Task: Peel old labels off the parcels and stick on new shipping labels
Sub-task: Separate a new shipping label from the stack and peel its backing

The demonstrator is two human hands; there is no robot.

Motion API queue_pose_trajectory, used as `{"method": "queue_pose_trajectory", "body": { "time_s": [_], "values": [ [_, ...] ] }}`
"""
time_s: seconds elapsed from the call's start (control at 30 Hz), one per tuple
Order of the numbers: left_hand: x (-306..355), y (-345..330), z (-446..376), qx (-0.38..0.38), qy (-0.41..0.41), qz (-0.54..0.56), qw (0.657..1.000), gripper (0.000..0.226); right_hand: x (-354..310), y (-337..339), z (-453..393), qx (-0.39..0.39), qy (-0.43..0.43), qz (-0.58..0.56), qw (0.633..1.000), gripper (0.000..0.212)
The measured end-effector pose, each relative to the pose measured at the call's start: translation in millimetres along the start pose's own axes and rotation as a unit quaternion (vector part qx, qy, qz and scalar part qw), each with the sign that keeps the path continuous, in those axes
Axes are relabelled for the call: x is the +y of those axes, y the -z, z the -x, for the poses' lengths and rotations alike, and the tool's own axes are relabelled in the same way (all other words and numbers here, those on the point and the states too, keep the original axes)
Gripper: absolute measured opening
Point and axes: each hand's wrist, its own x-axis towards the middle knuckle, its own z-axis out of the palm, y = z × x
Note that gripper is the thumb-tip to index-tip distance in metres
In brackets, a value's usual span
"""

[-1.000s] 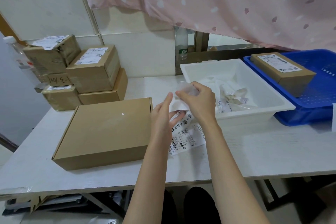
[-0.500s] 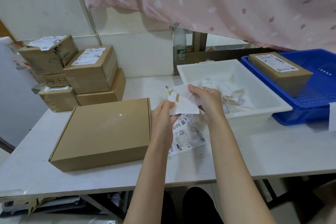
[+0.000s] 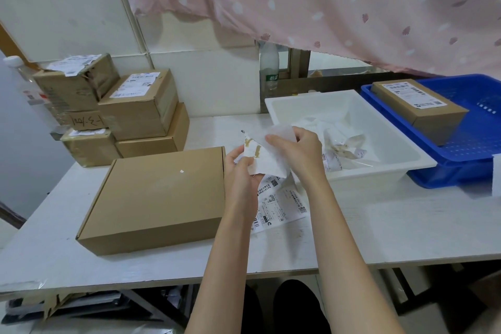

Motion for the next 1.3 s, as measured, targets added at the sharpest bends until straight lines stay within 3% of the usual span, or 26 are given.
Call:
{"method": "queue_pose_trajectory", "body": {
  "time_s": [0.33, 0.53, 0.63, 0.73, 0.93, 1.1, 1.2, 1.3],
  "values": [
    [6, 2, -1, -0.021, -0.003, -0.026, 0.999, 0.047, 8, -6, 1, 0.115, 0.030, 0.019, 0.993, 0.026],
    [2, 7, -4, -0.039, 0.063, 0.093, 0.993, 0.033, 8, -6, 1, 0.095, 0.031, -0.013, 0.995, 0.034],
    [3, 6, -4, -0.036, 0.067, 0.118, 0.990, 0.028, 7, -9, 1, 0.088, 0.043, 0.000, 0.995, 0.028],
    [5, 5, -6, -0.022, 0.055, 0.127, 0.990, 0.036, 3, -12, 4, 0.055, 0.057, 0.001, 0.997, 0.030],
    [10, 9, -10, -0.047, 0.031, 0.084, 0.995, 0.042, 4, -13, 8, -0.034, 0.078, 0.028, 0.996, 0.014],
    [5, 8, -8, -0.084, -0.045, -0.072, 0.993, 0.059, 3, -17, 10, -0.028, 0.090, 0.039, 0.995, 0.008],
    [6, 7, -5, -0.105, -0.062, -0.078, 0.989, 0.059, 2, -19, 12, -0.027, 0.091, 0.058, 0.994, 0.013],
    [8, 7, -3, -0.116, -0.051, -0.047, 0.991, 0.058, 1, -18, 13, -0.036, 0.088, 0.058, 0.994, 0.006]
  ]
}}
